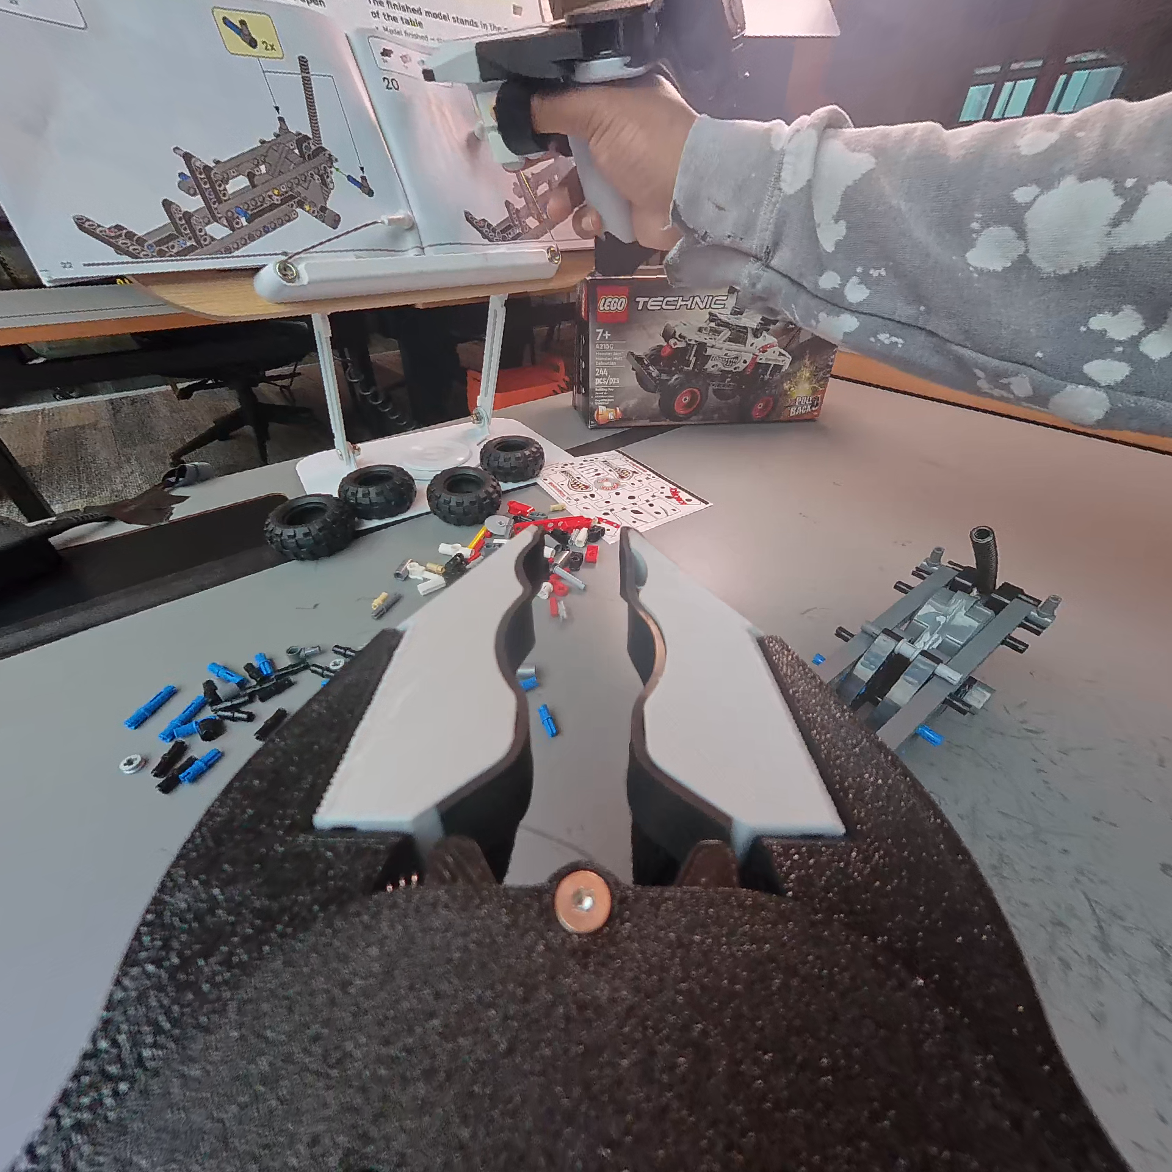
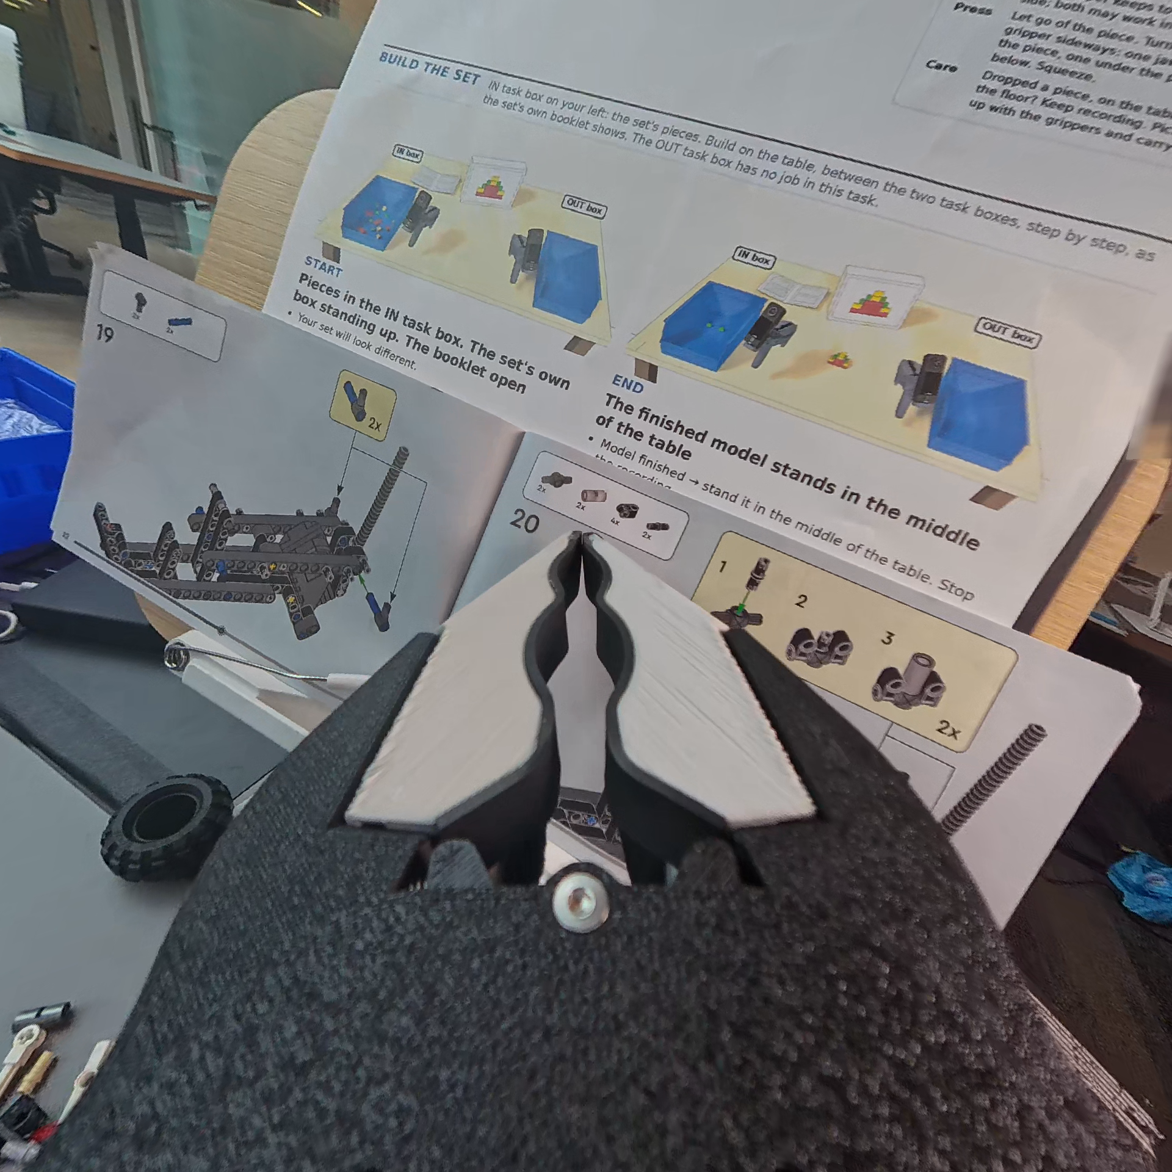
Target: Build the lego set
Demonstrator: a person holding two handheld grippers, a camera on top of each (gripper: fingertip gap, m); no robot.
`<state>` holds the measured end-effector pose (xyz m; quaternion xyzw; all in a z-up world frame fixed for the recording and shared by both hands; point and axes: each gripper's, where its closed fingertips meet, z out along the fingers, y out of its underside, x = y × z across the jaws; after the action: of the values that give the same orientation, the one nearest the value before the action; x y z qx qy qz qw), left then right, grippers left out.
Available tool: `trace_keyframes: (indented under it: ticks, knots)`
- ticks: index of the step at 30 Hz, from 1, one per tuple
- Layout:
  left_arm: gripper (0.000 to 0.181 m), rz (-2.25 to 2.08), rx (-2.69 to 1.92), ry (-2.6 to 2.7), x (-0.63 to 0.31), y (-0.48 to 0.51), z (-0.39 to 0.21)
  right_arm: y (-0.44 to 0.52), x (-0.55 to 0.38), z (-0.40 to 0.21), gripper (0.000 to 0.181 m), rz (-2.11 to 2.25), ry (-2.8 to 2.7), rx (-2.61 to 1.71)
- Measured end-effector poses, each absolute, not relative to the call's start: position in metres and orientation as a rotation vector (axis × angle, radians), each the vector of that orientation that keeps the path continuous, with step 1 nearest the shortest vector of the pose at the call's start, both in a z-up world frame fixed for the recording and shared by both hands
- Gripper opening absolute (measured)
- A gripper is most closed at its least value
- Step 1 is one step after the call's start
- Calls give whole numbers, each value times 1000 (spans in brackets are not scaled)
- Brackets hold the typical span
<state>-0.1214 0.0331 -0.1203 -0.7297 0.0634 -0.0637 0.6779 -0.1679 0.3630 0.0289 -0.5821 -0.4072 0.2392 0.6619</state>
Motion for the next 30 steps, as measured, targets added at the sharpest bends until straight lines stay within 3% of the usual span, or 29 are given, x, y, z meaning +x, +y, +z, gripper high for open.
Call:
trace_keyframes:
  ticks: [22, 30]
  knots:
    - [27, -150, -1655, 158, -118, 34, -123, 365, -155, 24, 0, 474, -960, -1296]
    - [28, -181, -1651, 168, -112, 32, -122, 319, -123, 4, 2, 562, -1011, -1247]
